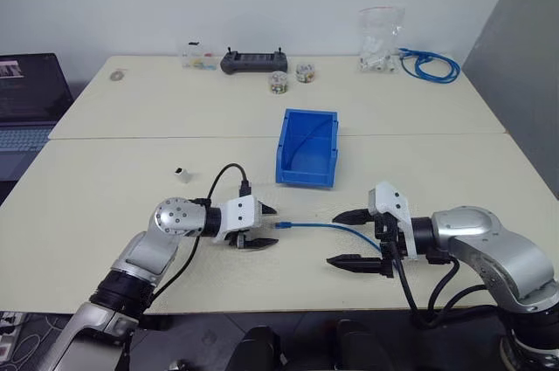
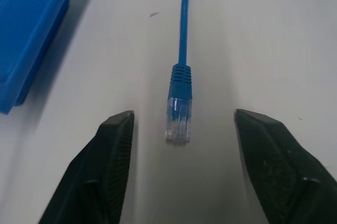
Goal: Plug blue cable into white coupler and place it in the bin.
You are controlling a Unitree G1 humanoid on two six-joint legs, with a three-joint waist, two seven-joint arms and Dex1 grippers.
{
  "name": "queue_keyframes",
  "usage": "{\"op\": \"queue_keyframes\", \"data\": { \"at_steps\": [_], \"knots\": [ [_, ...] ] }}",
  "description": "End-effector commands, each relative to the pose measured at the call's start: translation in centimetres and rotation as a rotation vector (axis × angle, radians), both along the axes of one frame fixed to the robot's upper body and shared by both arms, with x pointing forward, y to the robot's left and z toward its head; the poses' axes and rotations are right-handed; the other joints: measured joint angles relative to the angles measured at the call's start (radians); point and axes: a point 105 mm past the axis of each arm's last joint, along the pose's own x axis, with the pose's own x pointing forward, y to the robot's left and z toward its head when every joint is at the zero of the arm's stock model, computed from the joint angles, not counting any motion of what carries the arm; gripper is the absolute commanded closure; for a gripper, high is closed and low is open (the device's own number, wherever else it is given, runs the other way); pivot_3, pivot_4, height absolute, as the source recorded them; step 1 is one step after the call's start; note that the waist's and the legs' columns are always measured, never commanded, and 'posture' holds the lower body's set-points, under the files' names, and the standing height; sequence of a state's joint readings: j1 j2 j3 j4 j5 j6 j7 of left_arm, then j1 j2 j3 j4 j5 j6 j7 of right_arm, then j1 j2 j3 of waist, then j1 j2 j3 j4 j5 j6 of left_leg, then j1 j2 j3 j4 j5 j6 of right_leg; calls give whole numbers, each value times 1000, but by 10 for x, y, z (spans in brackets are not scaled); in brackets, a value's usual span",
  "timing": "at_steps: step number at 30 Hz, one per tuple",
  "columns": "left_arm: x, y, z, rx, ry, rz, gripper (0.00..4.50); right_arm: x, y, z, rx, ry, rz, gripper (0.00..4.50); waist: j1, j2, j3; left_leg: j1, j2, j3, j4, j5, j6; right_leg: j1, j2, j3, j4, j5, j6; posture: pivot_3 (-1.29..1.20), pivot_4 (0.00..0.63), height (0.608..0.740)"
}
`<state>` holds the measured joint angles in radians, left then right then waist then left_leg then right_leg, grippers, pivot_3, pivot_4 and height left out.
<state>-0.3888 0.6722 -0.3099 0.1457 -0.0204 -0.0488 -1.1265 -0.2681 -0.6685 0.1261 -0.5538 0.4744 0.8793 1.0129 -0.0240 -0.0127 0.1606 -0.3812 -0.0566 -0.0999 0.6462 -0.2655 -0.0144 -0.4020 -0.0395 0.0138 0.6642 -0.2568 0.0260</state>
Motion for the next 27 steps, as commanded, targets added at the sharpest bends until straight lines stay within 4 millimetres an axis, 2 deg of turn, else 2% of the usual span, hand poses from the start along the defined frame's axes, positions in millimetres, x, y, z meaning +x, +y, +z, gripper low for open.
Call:
{"op": "queue_keyframes", "data": {
  "at_steps": [1, 7, 11, 16, 21, 27],
  "knots": [
    [-5, 17, -33, 164, 85, 46, 2260, -5, 0, 13, 28, -36, 1, 81, 0, 1, -1, 1, 0, 0, 0, 0, 0, 1, 0, 0, 0, 0, 0, 0, 150, 740],
    [-3, 18, -38, 204, 105, 58, 3447, -9, 1, 20, 67, -51, 16, 81, 0, 0, -1, 15, 0, -1, -3, -1, 1, 18, 0, -1, -5, -4, 3, 0, 150, 740],
    [-5, 18, -41, 213, 141, 60, 4274, -9, 0, 21, 85, -51, 7, 81, 0, 0, -2, 16, 0, -1, -3, -1, 1, 18, 0, -1, -5, -4, 4, 0, 150, 740],
    [-11, 13, -32, 164, 194, 51, 4286, -9, -2, 22, 95, -63, 4, 81, 0, 0, -2, 16, 0, -2, -3, -1, 1, 18, 0, -1, -5, -4, 4, 0, 150, 740],
    [-20, -5, -8, 19, 328, 49, 4286, -18, -2, 27, 130, -43, 42, 81, -6, -1, -1, 15, 1, -1, -3, -1, 1, 17, 1, -1, -5, -5, 4, 0, 150, 740],
    [-21, -31, 43, -227, 415, 29, 4286, -24, 2, 39, 291, -30, -18, 81, -2, -5, 2, 9, 1, -4, -2, -1, 1, 13, 1, -3, -5, -5, 4, 0, 150, 740]
  ]
}}
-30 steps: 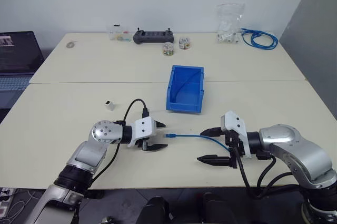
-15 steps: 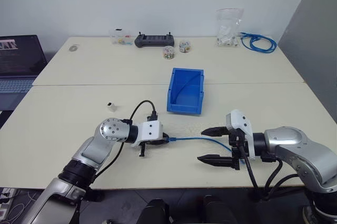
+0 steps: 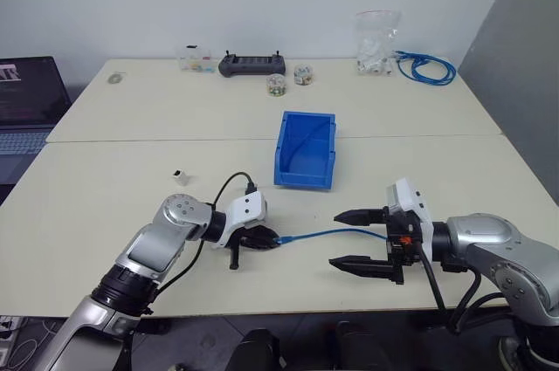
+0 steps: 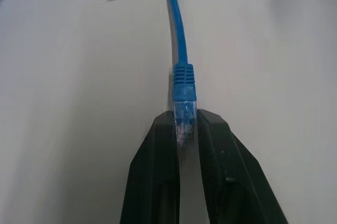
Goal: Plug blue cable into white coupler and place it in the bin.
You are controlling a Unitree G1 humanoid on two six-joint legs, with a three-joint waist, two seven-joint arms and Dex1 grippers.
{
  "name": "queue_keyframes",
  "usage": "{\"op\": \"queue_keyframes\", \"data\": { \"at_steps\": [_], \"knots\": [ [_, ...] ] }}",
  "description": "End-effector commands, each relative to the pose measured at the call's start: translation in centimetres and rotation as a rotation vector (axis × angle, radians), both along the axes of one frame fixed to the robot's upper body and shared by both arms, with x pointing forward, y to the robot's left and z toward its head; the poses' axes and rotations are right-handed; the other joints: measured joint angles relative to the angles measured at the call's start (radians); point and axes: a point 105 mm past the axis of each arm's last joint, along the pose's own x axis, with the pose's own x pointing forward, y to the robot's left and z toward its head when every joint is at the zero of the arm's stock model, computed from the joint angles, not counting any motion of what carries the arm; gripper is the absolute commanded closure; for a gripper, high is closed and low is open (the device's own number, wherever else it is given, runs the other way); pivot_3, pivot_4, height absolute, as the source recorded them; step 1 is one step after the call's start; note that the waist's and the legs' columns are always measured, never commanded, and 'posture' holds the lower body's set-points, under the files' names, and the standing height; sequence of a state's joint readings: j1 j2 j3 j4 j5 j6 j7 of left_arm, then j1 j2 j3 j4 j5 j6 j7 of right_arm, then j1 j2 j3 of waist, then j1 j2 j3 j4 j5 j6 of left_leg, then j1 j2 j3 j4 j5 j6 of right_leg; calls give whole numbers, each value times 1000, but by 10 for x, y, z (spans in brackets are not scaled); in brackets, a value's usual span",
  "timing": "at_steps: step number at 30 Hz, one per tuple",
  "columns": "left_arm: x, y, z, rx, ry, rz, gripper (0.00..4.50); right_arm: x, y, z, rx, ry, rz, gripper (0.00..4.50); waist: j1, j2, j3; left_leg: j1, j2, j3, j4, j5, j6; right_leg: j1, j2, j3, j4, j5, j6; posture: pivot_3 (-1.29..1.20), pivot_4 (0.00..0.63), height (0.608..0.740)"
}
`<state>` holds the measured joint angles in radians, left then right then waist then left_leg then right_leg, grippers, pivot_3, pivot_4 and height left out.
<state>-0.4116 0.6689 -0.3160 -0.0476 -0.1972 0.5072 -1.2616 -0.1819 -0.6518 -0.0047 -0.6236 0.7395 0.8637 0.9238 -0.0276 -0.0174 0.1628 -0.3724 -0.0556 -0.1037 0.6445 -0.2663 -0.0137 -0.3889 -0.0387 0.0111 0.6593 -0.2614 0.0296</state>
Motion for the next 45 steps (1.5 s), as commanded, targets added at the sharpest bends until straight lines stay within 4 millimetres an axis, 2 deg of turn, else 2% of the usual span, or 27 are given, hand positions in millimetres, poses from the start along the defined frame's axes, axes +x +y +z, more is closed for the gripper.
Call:
{"op": "queue_keyframes", "data": {
  "at_steps": [1, 8, 10, 12, 15, 17, 25, 30, 37, 40, 45],
  "knots": [
    [3, -18, 41, -186, 4, 15, 4286, -11, 1, 14, 80, -55, -20, 81, 3, 0, 0, -2, 0, -1, 1, 0, 0, -1, 0, -1, 0, 0, 0, 0, 150, 740],
    [2, -34, 78, -391, 112, 33, 4286, -31, 2, -7, 75, 61, -55, 81, 13, 0, 1, -5, -1, -4, 2, 0, 0, -2, -1, -4, -1, 0, 0, 0, 150, 740],
    [3, -34, 82, -421, 147, 45, 4286, -29, 2, -11, 76, 107, -70, 81, 10, 0, 1, -5, -1, -3, 1, 0, 0, -2, -1, -3, -1, 0, 0, 0, 150, 740],
    [-1, -35, 85, -442, 198, 31, 4286, -17, 1, -9, 140, 165, -115, 81, 3, 0, 1, -4, -1, -3, 1, 0, 0, -2, -1, -3, -1, 0, 0, 0, 150, 740],
    [-11, -34, 87, -450, 262, -11, 4286, 0, -1, -3, 231, 229, -169, 81, -1, 0, 1, -4, 0, -3, 1, 0, 0, -2, 0, -3, -1, 0, 0, 0, 150, 740],
    [-16, -33, 86, -443, 299, -19, 4286, 3, 0, 0, 243, 229, -169, 81, 1, 0, 2, -4, -1, -3, 1, 0, 0, -2, 0, -3, -1, 0, 0, 0, 150, 740],
    [-20, -30, 84, -458, 380, -1, 4286, 5, 15, 16, 324, 217, -130, 81, 1, 0, 2, -5, -1, -3, 1, 0, 0, -2, -1, -3, -1, 0, 0, 0, 150, 740],
    [-21, -31, 85, -467, 386, 2, 4286, 7, 27, 16, 337, 227, -108, 81, 1, 1, 2, -5, -1, -3, 1, 0, 0, -3, -1, -3, -1, 0, 0, 0, 150, 740],
    [-24, -29, 85, -470, 389, 2, 4286, 3, 31, 16, 337, 244, -79, 81, 1, 1, 2, -8, -1, -3, 1, 0, 0, -7, -1, -2, -1, 0, -1, 0, 150, 740],
    [-25, -29, 85, -468, 390, 1, 4286, 2, 31, 16, 346, 250, -73, 568, 1, 1, 2, -8, -1, -3, 1, 0, 0, -7, -1, -2, 0, 0, -1, 0, 150, 740],
    [-26, -28, 85, -466, 389, -1, 4286, 0, 32, 18, 353, 261, -52, 1805, 1, 1, 2, -8, -1, -3, 1, 0, 0, -7, -1, -2, 0, 0, -1, 0, 150, 740]
  ]
}}
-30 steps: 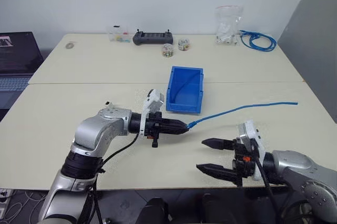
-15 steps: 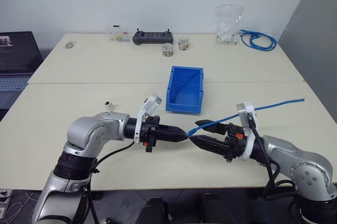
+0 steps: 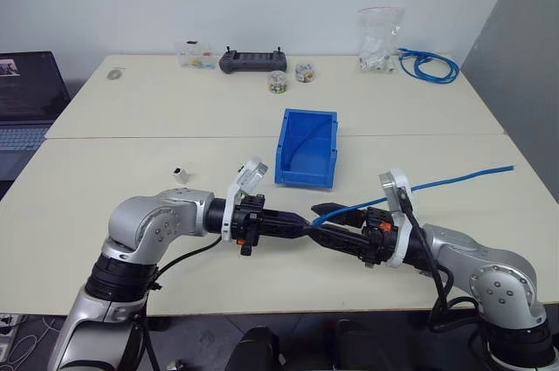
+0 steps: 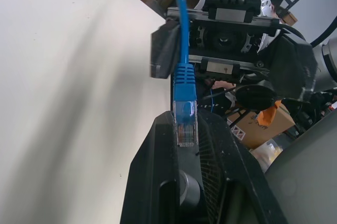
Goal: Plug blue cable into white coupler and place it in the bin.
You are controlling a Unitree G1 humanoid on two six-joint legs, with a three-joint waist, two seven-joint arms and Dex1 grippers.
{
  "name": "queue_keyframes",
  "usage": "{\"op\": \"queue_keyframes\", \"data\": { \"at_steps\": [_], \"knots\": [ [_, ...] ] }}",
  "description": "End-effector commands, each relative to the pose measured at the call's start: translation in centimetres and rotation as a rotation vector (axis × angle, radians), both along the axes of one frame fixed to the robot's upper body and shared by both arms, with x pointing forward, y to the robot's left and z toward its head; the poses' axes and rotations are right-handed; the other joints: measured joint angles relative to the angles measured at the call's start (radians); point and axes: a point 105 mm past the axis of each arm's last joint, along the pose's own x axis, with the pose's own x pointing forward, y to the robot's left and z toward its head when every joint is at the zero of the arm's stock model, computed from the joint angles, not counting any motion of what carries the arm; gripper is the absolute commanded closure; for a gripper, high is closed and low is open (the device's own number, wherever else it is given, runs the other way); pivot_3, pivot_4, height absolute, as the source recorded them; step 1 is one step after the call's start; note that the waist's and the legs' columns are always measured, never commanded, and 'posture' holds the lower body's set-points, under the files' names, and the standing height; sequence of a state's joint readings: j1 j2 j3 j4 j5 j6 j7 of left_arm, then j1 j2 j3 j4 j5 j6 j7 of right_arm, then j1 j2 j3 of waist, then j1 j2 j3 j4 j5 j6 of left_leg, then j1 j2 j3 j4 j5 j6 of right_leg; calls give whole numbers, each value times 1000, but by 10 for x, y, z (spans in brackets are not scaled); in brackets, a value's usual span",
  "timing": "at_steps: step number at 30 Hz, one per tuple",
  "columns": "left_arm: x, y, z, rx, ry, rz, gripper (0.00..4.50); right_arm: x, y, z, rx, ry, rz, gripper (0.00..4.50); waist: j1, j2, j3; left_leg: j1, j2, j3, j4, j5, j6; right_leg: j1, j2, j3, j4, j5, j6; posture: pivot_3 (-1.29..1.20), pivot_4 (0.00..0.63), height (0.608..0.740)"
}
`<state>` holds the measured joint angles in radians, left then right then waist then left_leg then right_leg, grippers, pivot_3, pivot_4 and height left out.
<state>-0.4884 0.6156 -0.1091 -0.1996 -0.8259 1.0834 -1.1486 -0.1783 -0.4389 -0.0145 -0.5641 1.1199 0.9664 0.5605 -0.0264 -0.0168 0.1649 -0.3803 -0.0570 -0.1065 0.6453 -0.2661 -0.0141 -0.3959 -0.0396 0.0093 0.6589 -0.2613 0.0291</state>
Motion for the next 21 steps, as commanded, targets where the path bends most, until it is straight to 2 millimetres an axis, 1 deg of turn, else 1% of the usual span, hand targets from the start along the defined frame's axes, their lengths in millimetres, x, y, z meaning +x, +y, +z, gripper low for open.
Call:
{"op": "queue_keyframes", "data": {
  "at_steps": [1, 4, 11, 12, 21],
  "knots": [
    [-2, 1, 9, -18, -40, -5, 4286, -6, 3, 9, 32, -19, 43, 2047, 0, 0, 0, 0, 0, 0, 0, 0, 0, 0, 0, 0, 0, 0, 0, 0, 150, 740],
    [-1, 0, 10, -26, -41, -5, 4286, -10, 5, 6, 12, -19, 63, 2855, 0, 0, 0, 0, 0, 0, 0, 0, 0, 0, 0, 0, 0, 0, 0, 0, 150, 740],
    [-3, -1, 12, -37, -41, -10, 4286, -12, 6, 3, 4, -18, 70, 4369, 0, 0, 0, 0, 0, 0, 0, 0, 0, 0, 0, 0, 0, 0, 0, 0, 150, 740],
    [-2, -1, 12, -38, -42, -8, 4286, -12, 6, 3, 3, -18, 72, 4439, 0, 0, 0, 0, 0, 0, 0, 0, 0, 0, 0, 0, 0, 0, 0, 0, 150, 740],
    [5, -3, 11, -51, -99, 33, 4286, -13, 6, 3, -3, -19, 84, 4446, 0, 0, 0, 0, 0, 0, 0, 0, 0, 0, 0, 0, 0, 0, 0, 0, 150, 740]
  ]
}}
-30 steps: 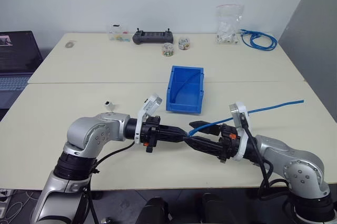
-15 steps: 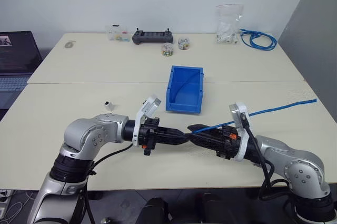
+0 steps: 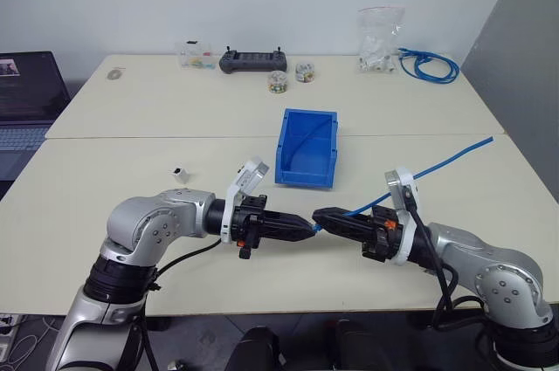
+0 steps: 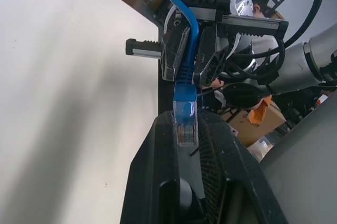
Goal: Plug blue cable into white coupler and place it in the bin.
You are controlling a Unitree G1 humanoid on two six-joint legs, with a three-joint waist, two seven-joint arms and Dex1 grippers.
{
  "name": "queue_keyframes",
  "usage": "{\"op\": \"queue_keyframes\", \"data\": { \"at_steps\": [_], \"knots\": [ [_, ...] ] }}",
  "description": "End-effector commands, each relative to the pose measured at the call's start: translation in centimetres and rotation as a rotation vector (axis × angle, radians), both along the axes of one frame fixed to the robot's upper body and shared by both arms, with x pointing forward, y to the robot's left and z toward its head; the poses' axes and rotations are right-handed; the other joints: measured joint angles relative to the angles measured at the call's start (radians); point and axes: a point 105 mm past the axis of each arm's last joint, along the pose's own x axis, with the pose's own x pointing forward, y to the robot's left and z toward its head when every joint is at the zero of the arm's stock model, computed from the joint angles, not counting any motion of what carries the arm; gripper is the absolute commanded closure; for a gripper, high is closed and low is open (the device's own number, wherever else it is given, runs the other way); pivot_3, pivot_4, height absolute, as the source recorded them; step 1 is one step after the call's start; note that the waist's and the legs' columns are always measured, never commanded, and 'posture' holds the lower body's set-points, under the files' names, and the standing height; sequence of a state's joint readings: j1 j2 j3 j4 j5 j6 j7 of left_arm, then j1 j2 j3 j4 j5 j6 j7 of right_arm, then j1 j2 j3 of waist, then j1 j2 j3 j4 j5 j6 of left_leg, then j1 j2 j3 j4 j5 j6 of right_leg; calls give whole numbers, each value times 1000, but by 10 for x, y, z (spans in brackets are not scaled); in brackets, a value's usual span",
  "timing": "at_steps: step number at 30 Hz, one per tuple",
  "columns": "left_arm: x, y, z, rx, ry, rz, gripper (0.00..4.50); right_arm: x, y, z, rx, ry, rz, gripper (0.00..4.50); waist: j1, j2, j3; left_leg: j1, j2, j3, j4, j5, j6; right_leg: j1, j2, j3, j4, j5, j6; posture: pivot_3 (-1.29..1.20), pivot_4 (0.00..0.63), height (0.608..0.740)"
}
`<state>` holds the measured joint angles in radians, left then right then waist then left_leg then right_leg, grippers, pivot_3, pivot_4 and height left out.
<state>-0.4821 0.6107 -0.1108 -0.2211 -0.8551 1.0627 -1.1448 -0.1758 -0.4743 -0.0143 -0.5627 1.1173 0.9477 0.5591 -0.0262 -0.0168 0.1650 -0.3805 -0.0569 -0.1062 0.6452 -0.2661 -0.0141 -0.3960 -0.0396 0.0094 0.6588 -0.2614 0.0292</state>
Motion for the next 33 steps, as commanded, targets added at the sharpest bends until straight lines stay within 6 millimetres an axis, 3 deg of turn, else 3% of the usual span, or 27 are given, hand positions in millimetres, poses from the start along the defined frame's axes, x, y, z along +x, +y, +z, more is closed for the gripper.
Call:
{"op": "queue_keyframes", "data": {
  "at_steps": [1, 3, 5, 8, 11, 16, 20, 23, 29, 33],
  "knots": [
    [10, 2, 7, -25, -84, 60, 4286, -14, 11, 4, 21, -8, 98, 4447, 0, 0, 0, 0, 0, 0, 0, 0, 0, 0, 0, 0, 0, 0, 0, 0, 150, 740],
    [9, 3, 7, -26, -80, 55, 4286, -12, 10, 4, 16, -16, 84, 4449, 0, 0, 0, 0, 0, 0, 0, 0, 0, 0, 0, 0, 0, 0, 0, 0, 150, 740],
    [8, 4, 5, -11, -83, 50, 3584, -7, 8, 3, 4, -30, 63, 4456, 0, 0, 0, 0, 0, 0, 0, 0, 0, 0, 0, 0, 0, 0, 0, 0, 150, 740],
    [4, 6, 3, 11, -87, 32, 2888, -1, 8, 2, -6, -49, 36, 4463, 0, 0, 0, 0, 0, 0, 0, 0, 0, -1, 0, 0, 0, 0, 0, 0, 150, 740],
    [1, 9, 3, 22, -87, 21, 2369, 4, 7, 2, -11, -66, 16, 4464, 0, 0, 0, 0, 0, 1, 0, 0, 0, -1, 0, 1, 0, 0, 0, 0, 150, 740],
    [-4, 32, -2, 104, -104, 74, 1353, 23, -2, 4, -40, -126, -65, 4464, -4, 1, 0, -1, 0, 2, 0, 0, 0, -2, 0, 2, 1, 0, 0, 0, 150, 740],
    [0, 46, -7, 134, -126, 217, 576, 34, -11, 4, -54, -149, -115, 4464, -1, 1, 1, -2, 0, 2, -1, 0, 0, -5, 0, 2, 1, 0, 0, 0, 150, 740],
    [15, 53, -14, 173, -211, 423, 36, 41, -17, 2, -69, -160, -143, 4464, 0, 1, 1, -3, 0, 2, 0, 0, 0, -5, 0, 3, 1, 0, -1, 0, 150, 740],
    [29, 64, -34, 222, -251, 800, 0, 47, -23, -3, -97, -171, -162, 4465, 8, 1, 1, -4, 0, 4, 0, 0, 0, -7, 0, 5, 2, 3, -4, 0, 150, 740],
    [43, 90, -54, 337, -289, 1115, 0, 50, -24, -5, -114, -177, -160, 4465, 8, 0, 1, -4, 0, 5, 0, 0, 0, -8, 0, 6, 3, 3, -4, 0, 150, 740]
  ]
}}
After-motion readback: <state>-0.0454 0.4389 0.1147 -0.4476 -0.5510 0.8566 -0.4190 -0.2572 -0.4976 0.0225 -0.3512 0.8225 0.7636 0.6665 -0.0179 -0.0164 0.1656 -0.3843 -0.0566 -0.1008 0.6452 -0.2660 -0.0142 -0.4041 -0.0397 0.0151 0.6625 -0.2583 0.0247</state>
